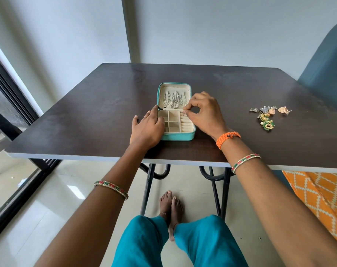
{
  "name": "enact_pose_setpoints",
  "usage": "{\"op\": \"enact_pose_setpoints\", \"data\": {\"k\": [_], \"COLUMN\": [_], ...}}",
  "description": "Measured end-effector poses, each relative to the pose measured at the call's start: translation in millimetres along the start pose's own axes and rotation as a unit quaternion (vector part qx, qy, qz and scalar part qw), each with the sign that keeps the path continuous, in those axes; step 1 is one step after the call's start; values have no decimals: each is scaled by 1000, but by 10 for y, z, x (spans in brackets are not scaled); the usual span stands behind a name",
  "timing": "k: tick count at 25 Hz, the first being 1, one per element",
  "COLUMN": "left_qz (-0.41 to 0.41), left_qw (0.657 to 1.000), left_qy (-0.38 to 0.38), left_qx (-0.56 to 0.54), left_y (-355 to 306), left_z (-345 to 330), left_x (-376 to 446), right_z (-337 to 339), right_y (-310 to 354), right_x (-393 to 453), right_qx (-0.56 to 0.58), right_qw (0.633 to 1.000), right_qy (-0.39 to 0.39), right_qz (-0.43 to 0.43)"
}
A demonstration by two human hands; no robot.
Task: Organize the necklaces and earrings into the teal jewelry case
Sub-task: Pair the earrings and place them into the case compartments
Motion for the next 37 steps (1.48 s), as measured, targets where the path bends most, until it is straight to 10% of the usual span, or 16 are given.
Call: {"op": "enact_pose_setpoints", "data": {"k": [37], "left_qz": [-6], "left_qw": [998], "left_qy": [-48], "left_qx": [-28], "left_y": [-17], "left_z": [41], "left_x": [-18], "right_z": [84], "right_y": [23], "right_x": [-137], "right_qx": [-17], "right_qw": [997], "right_qy": [2], "right_qz": [-69]}}
Point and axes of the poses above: each hand's wrist, its own x-axis towards the middle knuckle, its own z-axis out of the back of the hand, y = z × x, the point moved 4 cm from there along x, towards the middle knuckle, and after that the axes turned 3 degrees about x, right-handed, at the moved point
